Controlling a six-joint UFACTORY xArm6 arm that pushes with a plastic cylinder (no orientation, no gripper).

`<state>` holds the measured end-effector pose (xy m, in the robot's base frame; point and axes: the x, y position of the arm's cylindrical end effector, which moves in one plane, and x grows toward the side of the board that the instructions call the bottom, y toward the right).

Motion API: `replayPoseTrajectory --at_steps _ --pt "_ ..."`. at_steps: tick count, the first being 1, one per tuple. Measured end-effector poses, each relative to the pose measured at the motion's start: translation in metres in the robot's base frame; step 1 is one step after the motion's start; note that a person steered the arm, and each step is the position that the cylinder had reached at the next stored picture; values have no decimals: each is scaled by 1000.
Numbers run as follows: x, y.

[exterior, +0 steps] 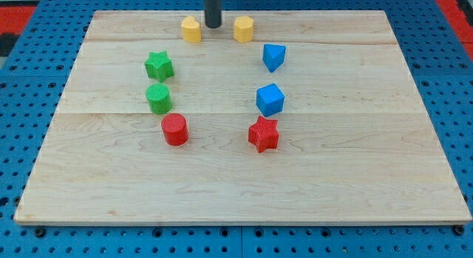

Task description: Slide the yellow hexagon to the top left of the blue triangle

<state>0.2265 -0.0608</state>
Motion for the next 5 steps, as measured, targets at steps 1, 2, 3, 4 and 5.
replayPoseTrajectory --at_steps 1,2,3,4,5 --pt "10 -1" --pt "29 -2" --pt "30 1" --pt "30 18" --pt "31 25"
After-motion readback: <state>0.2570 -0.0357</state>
